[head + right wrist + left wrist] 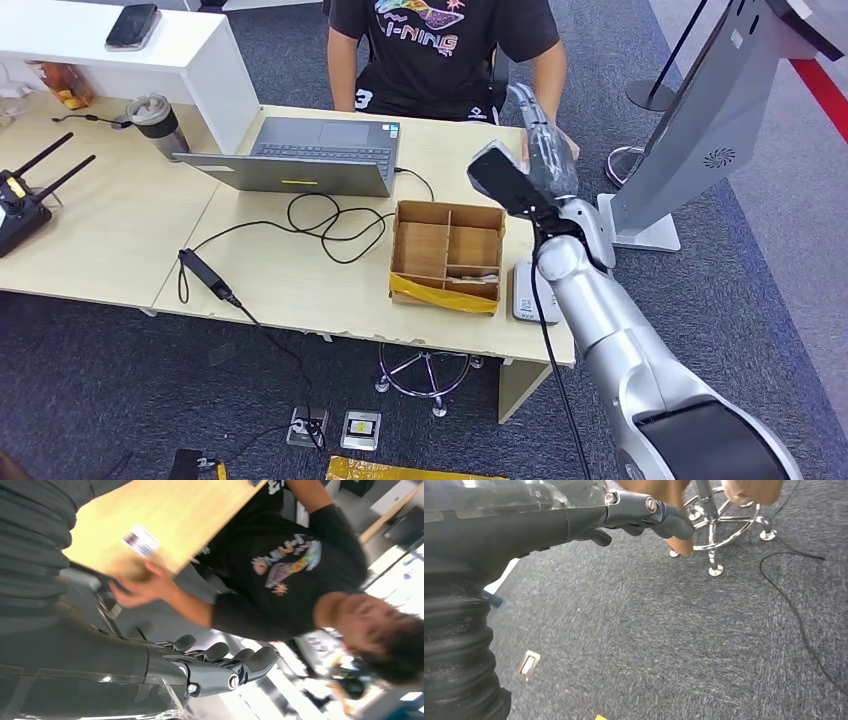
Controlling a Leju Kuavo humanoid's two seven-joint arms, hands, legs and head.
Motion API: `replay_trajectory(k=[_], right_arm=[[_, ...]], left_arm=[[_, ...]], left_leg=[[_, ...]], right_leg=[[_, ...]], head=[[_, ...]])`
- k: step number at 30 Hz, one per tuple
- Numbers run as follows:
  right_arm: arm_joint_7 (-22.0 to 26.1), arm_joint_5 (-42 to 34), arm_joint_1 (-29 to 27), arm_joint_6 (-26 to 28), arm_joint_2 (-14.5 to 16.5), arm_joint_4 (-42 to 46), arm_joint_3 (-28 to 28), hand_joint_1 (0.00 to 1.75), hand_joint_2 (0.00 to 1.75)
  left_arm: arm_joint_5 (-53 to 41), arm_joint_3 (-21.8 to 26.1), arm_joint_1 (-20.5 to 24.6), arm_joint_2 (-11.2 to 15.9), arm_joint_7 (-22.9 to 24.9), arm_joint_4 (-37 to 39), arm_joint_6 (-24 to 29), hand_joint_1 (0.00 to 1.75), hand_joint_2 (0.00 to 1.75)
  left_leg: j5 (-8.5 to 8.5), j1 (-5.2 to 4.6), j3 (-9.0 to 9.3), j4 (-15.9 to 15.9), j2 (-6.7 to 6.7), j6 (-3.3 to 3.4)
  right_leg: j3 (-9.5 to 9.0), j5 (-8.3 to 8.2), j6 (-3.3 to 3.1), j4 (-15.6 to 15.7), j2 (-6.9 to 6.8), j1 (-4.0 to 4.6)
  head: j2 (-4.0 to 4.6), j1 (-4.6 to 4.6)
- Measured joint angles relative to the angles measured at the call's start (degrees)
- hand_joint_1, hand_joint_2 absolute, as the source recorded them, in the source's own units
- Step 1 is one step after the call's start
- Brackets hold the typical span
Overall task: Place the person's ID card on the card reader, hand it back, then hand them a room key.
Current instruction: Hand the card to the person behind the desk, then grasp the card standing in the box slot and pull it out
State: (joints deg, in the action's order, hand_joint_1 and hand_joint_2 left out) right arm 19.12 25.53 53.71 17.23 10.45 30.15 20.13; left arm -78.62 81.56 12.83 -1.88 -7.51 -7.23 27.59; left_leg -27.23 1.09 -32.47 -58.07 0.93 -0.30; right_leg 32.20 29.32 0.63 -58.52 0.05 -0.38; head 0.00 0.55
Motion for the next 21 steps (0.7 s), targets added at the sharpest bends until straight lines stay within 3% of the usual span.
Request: replay_trajectory(k=[5, 11, 16, 21], right_arm=[[-6.81, -14.51, -11.32, -1.11, -5.19, 11.61, -3.55, 0.0, 1.75], [-11.65, -18.41, -24.41, 1.4, -12.68, 28.32, -7.06, 0.0, 1.75], [-12.9, -20.0, -28.72, 1.68, -16.17, 36.18, -8.09, 0.0, 1.75], [-12.02, -21.41, -30.16, 1.69, -17.38, 39.62, -8.5, 0.0, 1.75]], left_arm=[[-0.57, -0.03, -0.81, 0.59, 0.02, 0.0, -0.1, 0.0, 1.75], [-0.51, -0.02, -1.46, 1.22, 0.08, 0.0, -0.6, 0.0, 1.75], [-0.44, -0.01, -1.22, 1.49, 0.08, 0.0, -1.66, 0.0, 1.75], [-0.45, 0.0, -1.09, 1.64, 0.08, 0.0, -2.06, 0.0, 1.75]], left_leg=[[-0.09, 0.0, 0.05, -0.01, 0.0, 0.02], [-0.19, -0.04, -0.01, -0.01, -0.17, 0.07], [-0.19, -0.02, 0.03, 0.0, -0.24, 0.07], [-0.17, -0.02, 0.03, 0.0, -0.24, 0.07]], right_leg=[[-0.06, 0.01, 0.0, 0.06, -0.01, -0.01], [0.02, 0.01, 0.01, 0.06, 0.13, -0.04], [0.02, 0.01, 0.01, 0.05, 0.21, -0.03], [0.01, 0.01, 0.01, 0.03, 0.21, -0.02]], head=[[0.0, -0.01], [0.0, -0.01], [0.0, -0.02], [0.0, -0.02]])
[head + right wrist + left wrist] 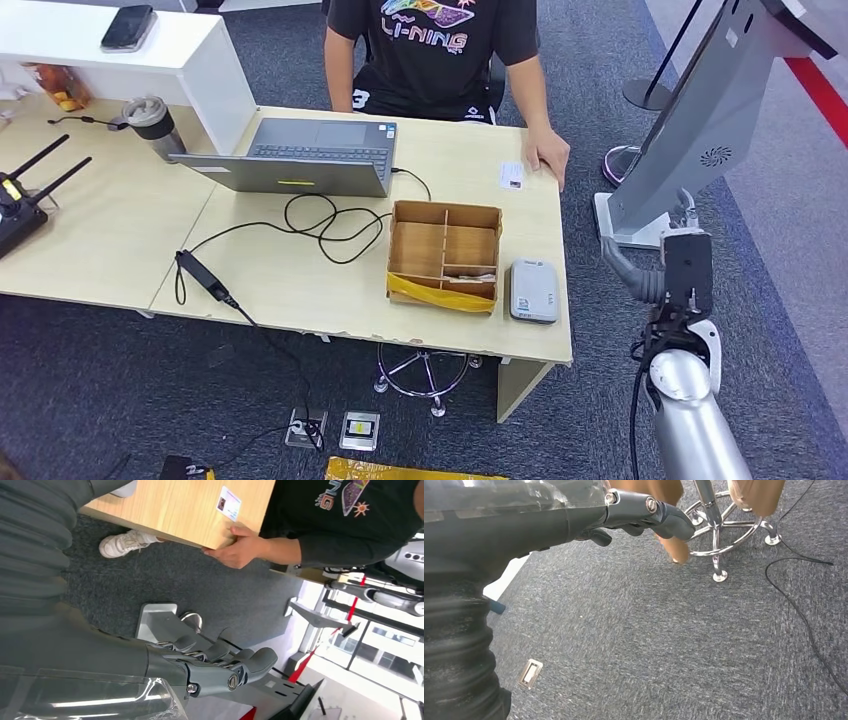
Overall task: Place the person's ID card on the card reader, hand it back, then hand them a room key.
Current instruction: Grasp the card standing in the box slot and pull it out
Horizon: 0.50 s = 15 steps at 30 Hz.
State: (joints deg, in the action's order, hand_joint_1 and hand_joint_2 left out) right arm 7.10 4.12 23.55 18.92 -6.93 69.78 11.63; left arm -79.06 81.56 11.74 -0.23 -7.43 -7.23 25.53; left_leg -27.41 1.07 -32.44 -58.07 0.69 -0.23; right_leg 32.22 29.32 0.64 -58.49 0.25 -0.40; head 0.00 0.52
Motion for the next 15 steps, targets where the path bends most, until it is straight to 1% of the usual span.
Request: replay_trajectory(k=[7, 10, 15], right_arm=[[0.3, -0.17, -0.72, -0.12, -0.59, 1.6, 0.09, 0.0, 1.75], [1.25, 0.09, -0.85, -0.02, -0.62, 1.35, 0.19, 0.0, 1.75], [3.2, 3.93, -0.94, 0.11, -0.59, 0.55, 1.65, 0.0, 1.75]], left_arm=[[0.2, 0.03, 0.21, 0.03, 0.0, 0.02, -0.31, 0.0, 1.75], [0.31, 0.04, 0.27, -0.01, 0.04, 0.02, -0.27, 0.0, 1.75], [0.49, 0.05, 0.29, -0.02, 0.17, 0.02, -0.22, 0.0, 1.75]], left_leg=[[0.0, -0.02, -0.04, 0.0, 0.02, 0.01], [-0.01, -0.02, -0.04, 0.0, 0.02, 0.01], [0.0, -0.01, -0.05, 0.01, 0.03, 0.01]], right_leg=[[0.0, 0.0, 0.0, 0.0, 0.0, -0.01], [0.0, 0.0, 0.0, 0.0, -0.01, -0.01], [-0.01, 0.0, 0.0, 0.0, -0.01, 0.0]], head=[[0.0, 0.01], [0.0, 0.0], [0.0, 0.01]])
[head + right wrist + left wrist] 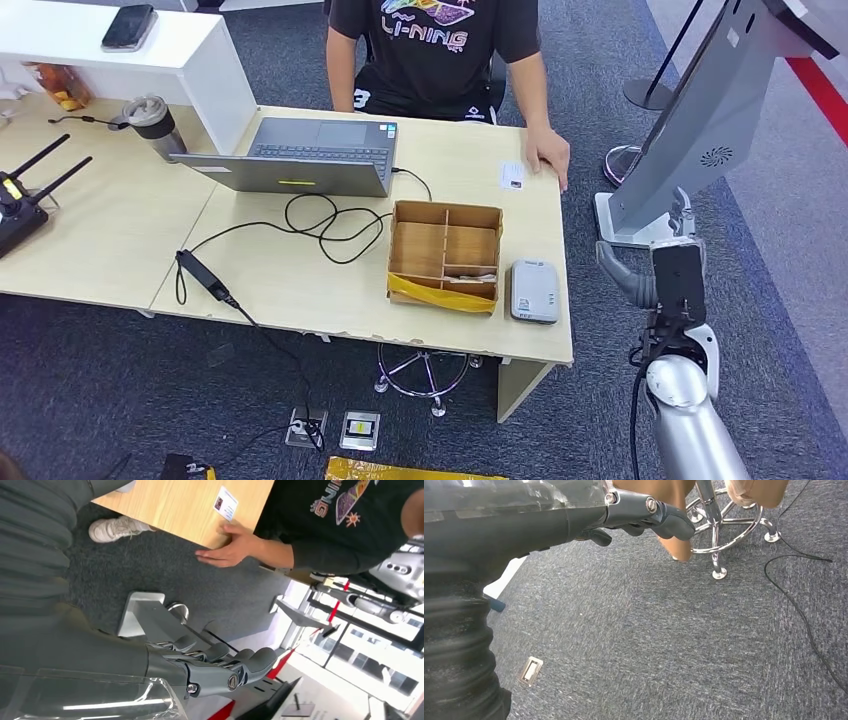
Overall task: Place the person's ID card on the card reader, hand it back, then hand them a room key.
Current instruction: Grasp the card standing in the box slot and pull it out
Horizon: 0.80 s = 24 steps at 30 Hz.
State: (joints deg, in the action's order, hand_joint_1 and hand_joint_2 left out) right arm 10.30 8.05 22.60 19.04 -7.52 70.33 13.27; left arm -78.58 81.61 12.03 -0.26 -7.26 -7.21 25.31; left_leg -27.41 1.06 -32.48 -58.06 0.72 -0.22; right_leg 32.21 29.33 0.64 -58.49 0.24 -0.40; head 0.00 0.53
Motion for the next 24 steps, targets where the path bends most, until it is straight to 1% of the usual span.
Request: replay_trajectory(k=[2, 5, 7, 9, 11, 14, 17, 24], right_arm=[[0.45, 3.38, -0.07, -1.64, 0.02, -0.14, 1.39, 0.0, 1.75], [0.02, 11.15, -0.43, -5.5, 0.61, -0.09, 5.36, 0.0, 1.75], [-0.77, 15.62, -1.04, -6.7, 1.59, -0.06, 8.74, 0.0, 1.75], [-0.94, 17.88, -1.53, -7.51, 2.63, -0.06, 11.4, 0.0, 1.75], [-0.37, 20.31, -1.61, -9.68, 3.55, -0.08, 13.63, 0.0, 1.75], [1.0, 26.8, -1.6, -12.29, 5.42, -0.62, 17.7, 0.0, 1.75], [2.27, 32.21, -1.51, -11.82, 8.06, -1.96, 21.61, 0.0, 1.75], [4.33, 38.54, 0.67, -7.11, 12.36, -6.24, 26.39, 0.0, 1.75]], left_arm=[[0.05, 0.0, 0.02, -0.01, 0.02, -0.01, -0.01, 0.0, 1.75], [0.2, 0.0, 0.09, -0.01, 0.33, -0.02, -0.01, 0.0, 1.75], [0.27, 0.0, 0.18, -0.02, 0.56, 0.0, 0.0, 0.0, 1.75], [0.47, 0.0, 0.28, -0.03, 0.66, 0.0, 0.02, 0.0, 1.75], [1.72, 0.0, 0.31, -0.07, 0.97, 0.0, 0.32, 0.0, 1.75], [5.62, 0.0, 0.44, -0.47, 2.2, 0.0, 2.02, 0.0, 1.75], [8.96, 0.0, 0.83, -1.11, 3.0, 0.03, 3.59, 0.0, 1.75], [12.04, 0.0, 1.01, -2.05, 4.45, 0.1, 4.8, 0.0, 1.75]], left_leg=[[0.0, 0.01, 0.0, 0.01, 0.0, 0.0], [0.0, 0.04, 0.0, 0.01, 0.0, -0.01], [0.0, 0.06, 0.0, 0.02, 0.01, -0.01], [0.0, 0.06, -0.01, 0.02, 0.05, -0.01], [0.01, 0.07, -0.03, 0.03, 0.11, -0.01], [0.0, 0.08, -0.03, 0.04, 0.08, -0.02], [0.0, 0.07, -0.03, 0.04, 0.13, -0.02], [0.01, 0.07, -0.03, 0.04, 0.14, -0.02]], right_leg=[[-0.01, 0.0, 0.0, -0.01, 0.0, 0.01], [-0.02, 0.0, -0.01, -0.02, -0.01, 0.04], [-0.01, 0.02, -0.03, -0.02, -0.02, 0.06], [-0.02, 0.04, -0.05, -0.02, -0.08, 0.07], [-0.05, 0.07, -0.07, -0.02, -0.14, 0.08], [-0.04, 0.08, -0.07, -0.03, -0.12, 0.07], [-0.04, 0.09, -0.07, -0.02, -0.17, 0.07], [-0.04, 0.09, -0.06, -0.02, -0.15, 0.07]], head=[[0.0, 0.0], [0.0, 0.01], [0.0, 0.0], [0.0, -0.01], [0.0, 0.01], [0.0, 0.02], [0.0, 0.0], [0.0, 0.01]])
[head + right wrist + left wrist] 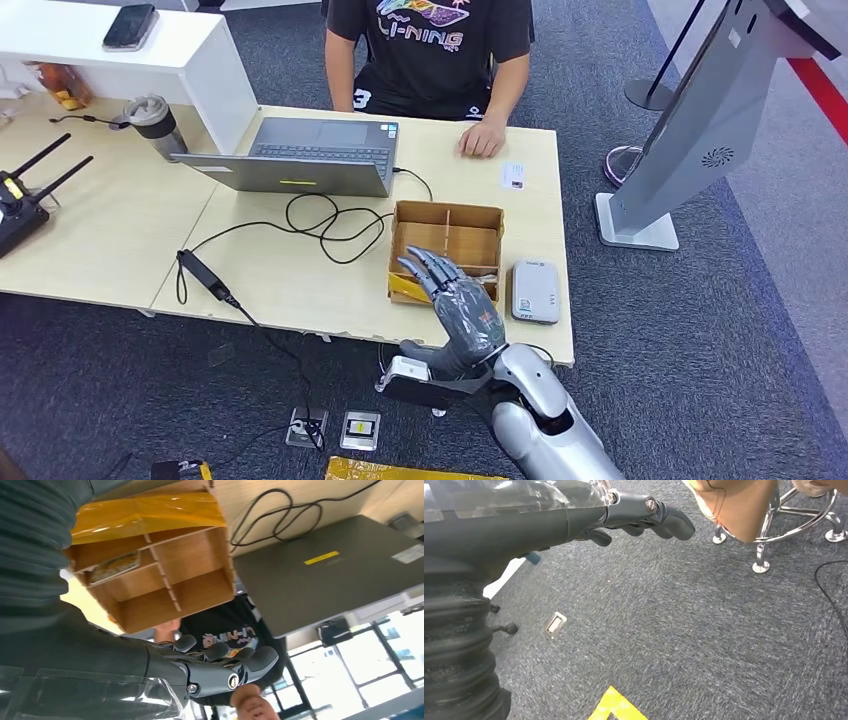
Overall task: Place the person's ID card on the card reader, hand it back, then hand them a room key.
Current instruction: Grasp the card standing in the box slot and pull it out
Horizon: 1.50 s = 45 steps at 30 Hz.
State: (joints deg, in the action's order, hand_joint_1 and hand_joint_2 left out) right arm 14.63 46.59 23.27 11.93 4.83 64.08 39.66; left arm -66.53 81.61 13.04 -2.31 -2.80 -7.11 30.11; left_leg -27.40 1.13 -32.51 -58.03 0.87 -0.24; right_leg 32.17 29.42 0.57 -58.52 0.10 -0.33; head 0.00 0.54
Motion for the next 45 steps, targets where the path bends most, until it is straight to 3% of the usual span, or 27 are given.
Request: replay_trajectory(k=[10, 19, 27, 45], right_arm=[[-0.72, 8.4, 5.88, 8.01, 6.17, -10.3, 2.55, 0.0, 1.75], [-5.39, 13.16, 11.0, 8.5, 9.34, -20.62, 3.07, 0.0, 1.75], [-4.61, 12.93, 15.69, 8.84, 8.46, -27.16, 2.6, 0.0, 1.75], [-7.27, 10.11, 17.94, 10.75, 4.56, -32.29, -3.22, 0.0, 1.75]], left_arm=[[0.69, 0.0, 0.07, -0.41, 0.2, 0.12, 0.25, 0.0, 1.75], [0.79, 0.0, 0.06, -0.6, -1.49, 0.14, 0.38, 0.0, 1.75], [0.84, 0.0, -0.01, -0.71, -2.37, 0.14, 0.57, 0.0, 1.75], [0.11, 0.0, -0.08, -0.71, -2.55, 0.14, 1.34, 0.0, 1.75]], left_leg=[[0.01, 0.01, 0.0, 0.0, -0.01, 0.0], [0.01, 0.0, 0.01, 0.0, -0.01, 0.0], [0.01, 0.0, 0.03, -0.01, -0.01, 0.0], [0.01, 0.0, 0.03, -0.02, -0.03, 0.0]], right_leg=[[0.0, 0.0, 0.0, -0.01, 0.0, 0.01], [0.01, 0.0, 0.0, 0.0, 0.0, 0.0], [0.01, -0.01, 0.0, 0.0, 0.01, 0.0], [0.04, -0.01, 0.0, 0.01, 0.02, 0.0]], head=[[0.0, 0.01], [0.0, 0.01], [0.0, 0.01], [0.0, 0.01]])
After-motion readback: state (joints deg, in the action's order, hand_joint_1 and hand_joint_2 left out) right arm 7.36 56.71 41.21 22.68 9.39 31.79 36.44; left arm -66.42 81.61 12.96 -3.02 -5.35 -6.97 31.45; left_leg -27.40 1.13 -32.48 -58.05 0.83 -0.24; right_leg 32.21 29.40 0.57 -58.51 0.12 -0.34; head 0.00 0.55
